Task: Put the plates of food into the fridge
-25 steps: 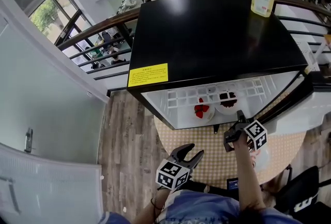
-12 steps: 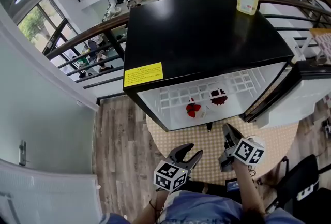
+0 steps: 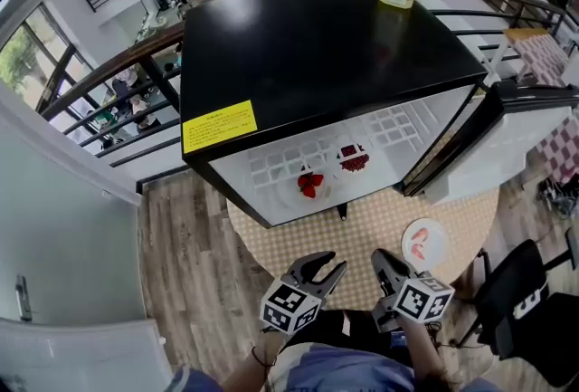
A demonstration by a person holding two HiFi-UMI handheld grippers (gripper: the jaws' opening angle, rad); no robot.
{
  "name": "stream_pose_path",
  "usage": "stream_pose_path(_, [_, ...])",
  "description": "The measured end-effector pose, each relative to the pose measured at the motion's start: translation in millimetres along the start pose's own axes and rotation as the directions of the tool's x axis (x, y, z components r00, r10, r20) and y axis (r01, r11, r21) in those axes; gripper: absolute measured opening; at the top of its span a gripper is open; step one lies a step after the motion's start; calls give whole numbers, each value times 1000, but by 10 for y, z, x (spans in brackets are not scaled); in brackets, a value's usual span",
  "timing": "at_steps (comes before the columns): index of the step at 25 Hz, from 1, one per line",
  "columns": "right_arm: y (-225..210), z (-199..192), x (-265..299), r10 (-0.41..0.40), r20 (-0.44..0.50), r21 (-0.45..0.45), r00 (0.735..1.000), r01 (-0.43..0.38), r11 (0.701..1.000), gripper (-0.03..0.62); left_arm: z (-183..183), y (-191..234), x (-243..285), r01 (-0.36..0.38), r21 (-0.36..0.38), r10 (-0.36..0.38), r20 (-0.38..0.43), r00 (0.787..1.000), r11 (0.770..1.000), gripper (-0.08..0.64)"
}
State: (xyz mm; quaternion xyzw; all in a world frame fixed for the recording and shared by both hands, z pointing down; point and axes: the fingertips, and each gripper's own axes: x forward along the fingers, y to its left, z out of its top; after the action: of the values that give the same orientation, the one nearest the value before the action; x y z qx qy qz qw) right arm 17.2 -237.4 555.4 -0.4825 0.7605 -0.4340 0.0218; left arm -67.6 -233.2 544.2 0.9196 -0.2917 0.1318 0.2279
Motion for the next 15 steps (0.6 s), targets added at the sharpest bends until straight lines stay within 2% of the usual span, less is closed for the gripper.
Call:
stream_pose_path(6, [102, -175, -281, -11, -37, -10, 999, 11, 1000, 35, 109, -206, 37, 33, 21, -34, 36, 999, 999, 135])
stream_pose_path(11, [80, -270, -620, 9, -69, -92, 998, -16, 996, 35, 179, -422, -6, -14, 28, 12, 86, 996, 1000, 135])
stream_pose_path(15, [9, -295, -966, 31, -81, -106, 996, -39, 994, 35, 127, -712, -41, -61, 15, 59, 108, 992, 998, 135])
